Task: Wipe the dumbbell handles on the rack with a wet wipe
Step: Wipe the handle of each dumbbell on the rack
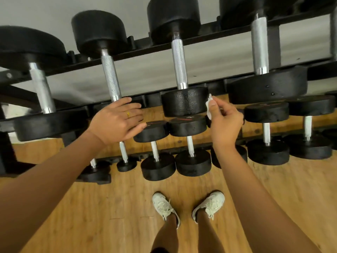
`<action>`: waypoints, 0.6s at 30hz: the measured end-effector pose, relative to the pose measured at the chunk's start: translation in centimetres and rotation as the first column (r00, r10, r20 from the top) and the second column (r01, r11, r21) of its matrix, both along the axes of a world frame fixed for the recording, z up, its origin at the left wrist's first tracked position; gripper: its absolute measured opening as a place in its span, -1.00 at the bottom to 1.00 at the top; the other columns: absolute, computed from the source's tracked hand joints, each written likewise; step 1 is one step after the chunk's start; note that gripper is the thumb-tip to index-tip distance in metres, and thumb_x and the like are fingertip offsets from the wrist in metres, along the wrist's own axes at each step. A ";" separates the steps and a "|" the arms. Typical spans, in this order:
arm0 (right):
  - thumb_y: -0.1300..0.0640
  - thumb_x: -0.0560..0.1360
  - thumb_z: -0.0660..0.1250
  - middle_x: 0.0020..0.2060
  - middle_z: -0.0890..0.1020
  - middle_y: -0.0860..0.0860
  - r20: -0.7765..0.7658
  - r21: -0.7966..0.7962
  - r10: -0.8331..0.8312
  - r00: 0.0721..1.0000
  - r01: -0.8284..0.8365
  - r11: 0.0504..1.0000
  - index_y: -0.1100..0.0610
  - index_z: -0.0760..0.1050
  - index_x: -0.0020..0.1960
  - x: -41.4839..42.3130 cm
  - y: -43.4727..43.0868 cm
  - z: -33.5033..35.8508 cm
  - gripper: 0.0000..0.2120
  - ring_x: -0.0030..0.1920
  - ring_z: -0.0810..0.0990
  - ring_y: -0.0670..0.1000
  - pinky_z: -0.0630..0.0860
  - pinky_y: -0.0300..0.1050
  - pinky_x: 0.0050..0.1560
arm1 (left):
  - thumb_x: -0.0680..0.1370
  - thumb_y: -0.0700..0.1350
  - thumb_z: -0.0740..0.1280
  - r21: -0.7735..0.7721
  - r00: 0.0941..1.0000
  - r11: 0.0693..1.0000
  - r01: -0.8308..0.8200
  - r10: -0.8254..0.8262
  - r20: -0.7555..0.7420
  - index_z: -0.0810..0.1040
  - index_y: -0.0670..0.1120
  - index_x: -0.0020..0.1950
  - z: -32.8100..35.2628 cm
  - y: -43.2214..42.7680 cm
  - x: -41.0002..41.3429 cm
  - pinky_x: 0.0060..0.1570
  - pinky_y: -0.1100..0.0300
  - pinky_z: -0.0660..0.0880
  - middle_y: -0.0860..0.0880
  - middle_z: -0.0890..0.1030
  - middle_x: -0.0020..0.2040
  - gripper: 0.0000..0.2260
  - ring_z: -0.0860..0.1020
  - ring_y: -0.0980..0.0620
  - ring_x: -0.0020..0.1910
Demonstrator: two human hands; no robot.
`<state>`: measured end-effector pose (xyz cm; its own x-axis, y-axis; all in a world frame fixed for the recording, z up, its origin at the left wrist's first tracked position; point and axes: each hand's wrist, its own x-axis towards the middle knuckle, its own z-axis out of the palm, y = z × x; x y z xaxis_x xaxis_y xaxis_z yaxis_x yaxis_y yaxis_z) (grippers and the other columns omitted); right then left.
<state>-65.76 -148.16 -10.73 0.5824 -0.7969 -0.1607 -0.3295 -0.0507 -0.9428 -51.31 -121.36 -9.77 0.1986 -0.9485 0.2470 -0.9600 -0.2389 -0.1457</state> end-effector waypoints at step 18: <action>0.19 0.62 0.33 0.12 0.67 -0.10 0.012 0.112 0.064 0.998 -0.065 0.992 0.04 0.59 0.30 0.5 -0.5 1.1 -0.73 0.12 0.62 -0.22 0.54 -0.32 0.19 | 0.67 -0.01 0.34 0.051 0.999 0.998 -0.044 0.045 -0.010 0.74 -0.15 0.13 0.1 0.0 -0.2 0.38 -0.06 0.48 -0.10 0.74 0.10 -0.74 0.67 -0.09 0.22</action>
